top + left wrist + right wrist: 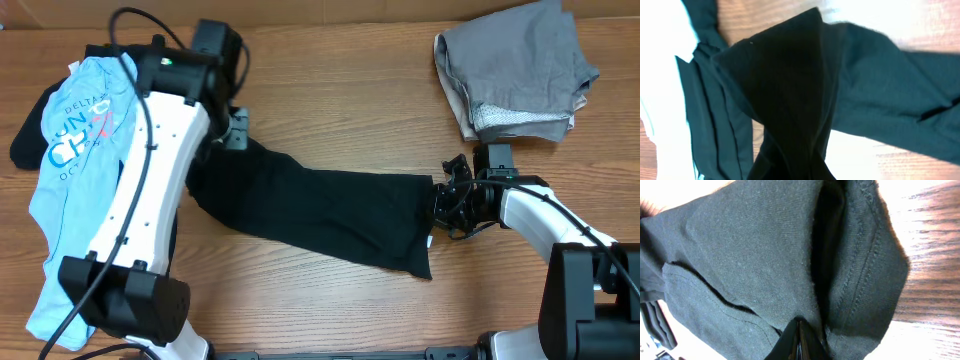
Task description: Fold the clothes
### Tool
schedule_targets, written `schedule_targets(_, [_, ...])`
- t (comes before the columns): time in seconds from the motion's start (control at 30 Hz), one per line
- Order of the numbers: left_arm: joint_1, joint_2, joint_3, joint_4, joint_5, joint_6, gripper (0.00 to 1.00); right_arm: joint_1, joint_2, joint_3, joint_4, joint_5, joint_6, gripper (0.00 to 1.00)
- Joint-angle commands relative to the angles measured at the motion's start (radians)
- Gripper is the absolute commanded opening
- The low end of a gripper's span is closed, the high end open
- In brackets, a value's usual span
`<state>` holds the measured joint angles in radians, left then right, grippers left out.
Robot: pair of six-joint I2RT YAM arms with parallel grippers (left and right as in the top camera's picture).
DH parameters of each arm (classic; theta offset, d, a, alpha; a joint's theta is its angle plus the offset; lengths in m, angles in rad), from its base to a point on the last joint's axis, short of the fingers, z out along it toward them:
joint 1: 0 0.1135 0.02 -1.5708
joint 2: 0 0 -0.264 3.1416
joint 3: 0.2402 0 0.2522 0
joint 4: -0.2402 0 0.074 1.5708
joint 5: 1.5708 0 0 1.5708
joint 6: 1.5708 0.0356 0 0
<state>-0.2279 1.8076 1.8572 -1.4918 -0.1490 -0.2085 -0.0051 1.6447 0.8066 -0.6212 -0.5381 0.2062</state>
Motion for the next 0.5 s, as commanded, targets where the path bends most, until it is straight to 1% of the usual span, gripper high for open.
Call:
schedule_targets(0.0, [-0.016,0.052,-0.038,0.008,0.012,-0.024,0.04,0.001,-0.013,-0.005,0.006,0.014,0.008,0.04])
schedule_targets(0.23, [-0.063,0.138,-0.043,0.026,0.076,-0.025,0.04,0.001,-0.013,-0.005,0.009,0.014,0.008,0.04])
schedule_targets(0.47, [-0.158,0.25,-0.043,0.086,0.15,-0.025,0.04,0.001,-0.013,-0.005,0.007,0.014,0.008,0.04])
